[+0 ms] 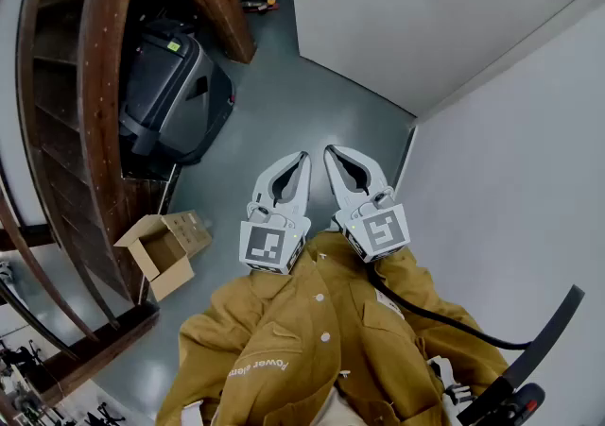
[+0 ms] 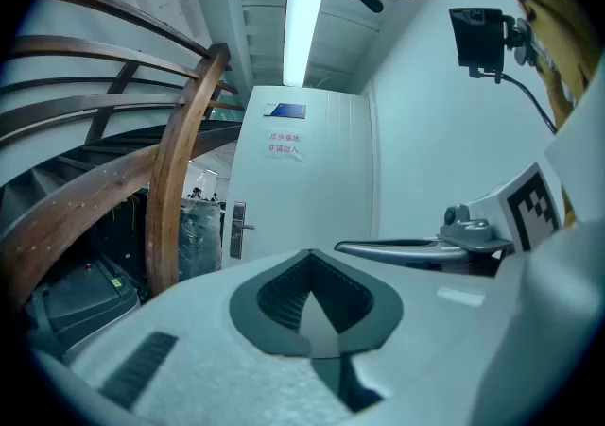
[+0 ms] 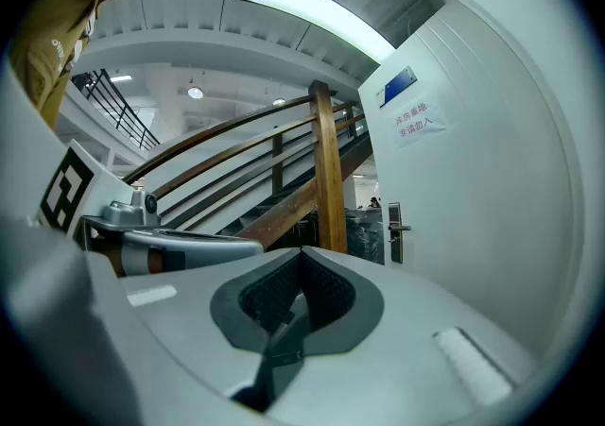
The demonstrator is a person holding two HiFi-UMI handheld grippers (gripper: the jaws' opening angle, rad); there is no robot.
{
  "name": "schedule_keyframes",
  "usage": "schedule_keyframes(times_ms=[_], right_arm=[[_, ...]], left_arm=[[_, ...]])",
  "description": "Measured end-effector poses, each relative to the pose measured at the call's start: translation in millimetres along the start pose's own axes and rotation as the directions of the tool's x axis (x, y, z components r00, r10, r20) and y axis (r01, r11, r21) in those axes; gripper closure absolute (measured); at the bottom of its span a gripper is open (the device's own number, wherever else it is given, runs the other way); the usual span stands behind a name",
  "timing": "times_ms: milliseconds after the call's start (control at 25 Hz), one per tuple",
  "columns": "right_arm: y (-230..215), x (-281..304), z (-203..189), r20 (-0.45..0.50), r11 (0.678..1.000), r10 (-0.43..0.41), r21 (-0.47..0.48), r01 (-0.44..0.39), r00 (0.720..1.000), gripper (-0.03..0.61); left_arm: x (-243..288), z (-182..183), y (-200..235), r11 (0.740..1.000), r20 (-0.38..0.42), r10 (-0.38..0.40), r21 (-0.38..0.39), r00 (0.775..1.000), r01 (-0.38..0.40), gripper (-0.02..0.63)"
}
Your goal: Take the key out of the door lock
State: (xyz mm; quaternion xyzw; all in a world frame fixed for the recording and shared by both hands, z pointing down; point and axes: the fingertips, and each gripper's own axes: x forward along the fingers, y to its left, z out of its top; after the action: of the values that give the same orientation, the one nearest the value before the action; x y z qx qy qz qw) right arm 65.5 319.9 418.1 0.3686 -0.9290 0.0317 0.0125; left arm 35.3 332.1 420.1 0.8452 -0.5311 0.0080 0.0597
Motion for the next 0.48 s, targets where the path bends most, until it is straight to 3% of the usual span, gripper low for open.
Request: schedule_keyframes(times_ms=[320,480], right_arm=[[6.6,-3.8,-6.8,-0.044,1.0,0.017,-0.004,-0.017,0.999,0.575],[9.8,-3.3,-9.9,-0.036,0.998,0.044,0.049,-0.043,0.998,0.575]], left_arm=[[-2.9,-0.9,-2.1,1.0,-0.017,-0.002,-0.013,1.0,0.001,0.617],[-4.3,-5.6,-1.5,1.0,-0.022,-0.002,-0.018,1.0,0.002,0.617]])
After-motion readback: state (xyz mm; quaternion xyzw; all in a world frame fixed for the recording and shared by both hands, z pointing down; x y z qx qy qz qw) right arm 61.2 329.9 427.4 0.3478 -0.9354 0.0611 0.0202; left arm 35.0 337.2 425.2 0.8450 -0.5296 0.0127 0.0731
